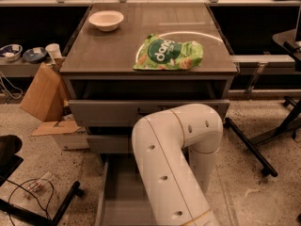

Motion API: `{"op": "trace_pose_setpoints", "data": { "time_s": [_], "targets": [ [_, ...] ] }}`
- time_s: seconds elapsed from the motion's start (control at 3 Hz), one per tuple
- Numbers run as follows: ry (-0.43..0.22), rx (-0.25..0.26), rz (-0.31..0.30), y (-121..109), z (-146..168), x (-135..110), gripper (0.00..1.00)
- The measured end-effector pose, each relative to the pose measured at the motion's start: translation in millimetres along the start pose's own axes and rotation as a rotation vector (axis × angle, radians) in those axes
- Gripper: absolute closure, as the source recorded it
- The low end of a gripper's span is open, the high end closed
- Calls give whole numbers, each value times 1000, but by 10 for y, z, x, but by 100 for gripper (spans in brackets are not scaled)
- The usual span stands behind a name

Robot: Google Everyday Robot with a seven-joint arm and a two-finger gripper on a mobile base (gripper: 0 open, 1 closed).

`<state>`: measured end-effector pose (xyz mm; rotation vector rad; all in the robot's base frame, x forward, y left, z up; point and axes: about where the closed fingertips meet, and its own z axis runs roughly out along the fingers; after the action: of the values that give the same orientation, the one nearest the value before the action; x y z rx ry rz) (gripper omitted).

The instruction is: Open bottom drawer

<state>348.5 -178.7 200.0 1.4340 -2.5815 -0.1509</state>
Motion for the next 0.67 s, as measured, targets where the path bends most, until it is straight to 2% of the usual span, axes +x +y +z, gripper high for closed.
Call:
{"op": "trace_pose_setpoints", "data": {
  "time_s": [0.67],
  "targets": [
    [0,0,0,0,0,0,18]
  ]
}}
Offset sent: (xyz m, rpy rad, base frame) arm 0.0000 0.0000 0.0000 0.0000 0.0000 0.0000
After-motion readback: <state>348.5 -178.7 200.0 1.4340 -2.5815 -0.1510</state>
